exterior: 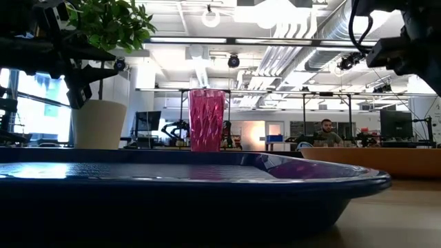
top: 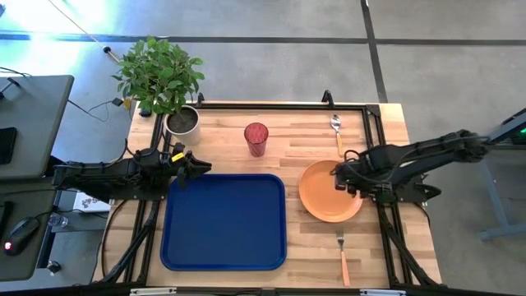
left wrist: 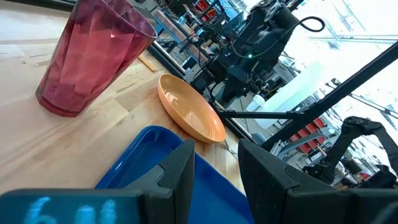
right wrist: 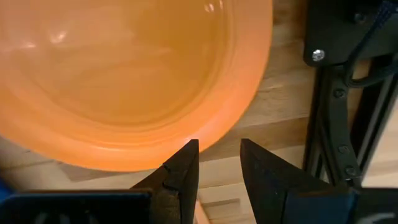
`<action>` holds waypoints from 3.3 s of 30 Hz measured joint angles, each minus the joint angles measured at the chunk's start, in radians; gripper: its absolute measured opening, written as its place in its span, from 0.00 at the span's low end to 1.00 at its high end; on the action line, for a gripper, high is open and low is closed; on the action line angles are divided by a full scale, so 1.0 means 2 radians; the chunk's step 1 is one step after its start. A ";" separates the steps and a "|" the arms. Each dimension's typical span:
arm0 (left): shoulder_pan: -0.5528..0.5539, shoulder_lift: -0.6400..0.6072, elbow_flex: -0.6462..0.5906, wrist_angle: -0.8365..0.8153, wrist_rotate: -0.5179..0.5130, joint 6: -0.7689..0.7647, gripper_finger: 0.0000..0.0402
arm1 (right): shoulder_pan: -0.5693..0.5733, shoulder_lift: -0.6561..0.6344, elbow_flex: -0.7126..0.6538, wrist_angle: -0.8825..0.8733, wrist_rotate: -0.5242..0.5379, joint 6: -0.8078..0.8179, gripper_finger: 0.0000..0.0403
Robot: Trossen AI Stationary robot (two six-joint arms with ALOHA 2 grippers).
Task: Pick and place plate/cup/fork/spoon on tray
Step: Put the orange plate on the center of the blue tray
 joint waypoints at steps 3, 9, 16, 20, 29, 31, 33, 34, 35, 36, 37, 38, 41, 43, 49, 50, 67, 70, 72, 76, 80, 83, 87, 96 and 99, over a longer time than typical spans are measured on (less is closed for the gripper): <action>0.000 0.000 0.000 0.000 0.000 0.000 0.29 | 0.008 0.020 0.000 0.000 -0.011 0.003 0.27; 0.000 0.000 0.000 0.000 0.000 0.000 0.29 | 0.036 0.053 0.000 0.008 -0.030 0.004 0.28; 0.000 0.000 0.000 -0.001 0.000 0.000 0.29 | 0.080 0.060 0.000 0.024 0.011 0.060 0.34; 0.000 0.000 0.000 -0.001 0.000 0.000 0.29 | 0.110 0.060 0.000 0.023 0.051 0.101 0.35; 0.000 0.000 0.000 -0.001 0.000 0.001 0.29 | 0.174 0.060 0.000 -0.010 0.092 0.202 0.35; 0.000 0.000 0.000 -0.001 0.000 0.001 0.29 | 0.179 0.062 0.000 -0.012 0.093 0.205 0.35; 0.000 0.000 0.000 -0.001 0.000 0.001 0.29 | 0.179 0.068 0.000 -0.016 0.105 0.204 0.35; 0.000 0.000 0.000 -0.001 0.000 0.001 0.29 | 0.179 0.072 0.000 -0.016 0.113 0.203 0.35; 0.000 0.000 0.000 -0.001 0.000 0.001 0.29 | 0.179 0.077 0.000 -0.017 0.119 0.202 0.35; 0.000 0.000 0.000 -0.001 0.000 0.001 0.29 | 0.179 0.083 0.000 -0.017 0.123 0.201 0.35; 0.000 0.000 0.000 -0.001 0.000 0.001 0.29 | 0.179 0.088 0.000 -0.017 0.125 0.199 0.35; 0.000 0.000 0.000 -0.001 0.000 0.000 0.29 | 0.179 0.094 0.000 -0.019 0.124 0.199 0.35; 0.000 0.000 0.000 -0.001 0.000 0.000 0.29 | 0.179 0.112 0.000 -0.023 0.111 0.200 0.35; 0.000 0.000 0.000 -0.001 0.000 0.000 0.29 | 0.179 0.124 0.000 -0.025 0.107 0.200 0.35; 0.000 0.000 0.000 -0.001 0.000 0.000 0.29 | 0.178 0.158 0.000 -0.022 0.109 0.200 0.35; 0.000 0.000 0.000 -0.001 0.000 0.000 0.29 | 0.178 0.163 0.000 -0.020 0.108 0.200 0.35; 0.000 0.000 0.000 -0.001 0.000 0.000 0.29 | 0.184 0.257 0.000 0.044 0.100 0.204 0.35; 0.000 0.000 0.000 -0.001 0.000 0.000 0.29 | 0.193 0.263 0.000 0.050 0.087 0.208 0.35; 0.000 0.000 0.000 -0.001 0.000 0.000 0.29 | 0.198 0.263 0.000 0.056 0.086 0.208 0.35; 0.000 0.000 0.000 -0.001 0.000 0.000 0.29 | 0.200 0.263 0.000 0.059 0.086 0.209 0.35; 0.000 0.000 0.000 -0.001 0.000 0.000 0.29 | 0.197 0.263 0.000 0.059 0.086 0.209 0.35; 0.000 0.000 0.000 -0.001 0.000 0.000 0.29 | 0.197 0.263 0.000 0.059 0.086 0.209 0.31; 0.000 0.000 0.000 -0.001 0.000 0.000 0.29 | 0.197 0.263 0.000 0.057 0.086 0.208 0.22; 0.000 0.000 0.000 -0.001 0.000 0.000 0.29 | 0.192 0.262 0.001 0.056 0.087 0.208 0.04; 0.000 0.000 0.000 -0.001 0.000 0.000 0.29 | 0.182 0.262 0.001 0.056 0.085 0.207 0.04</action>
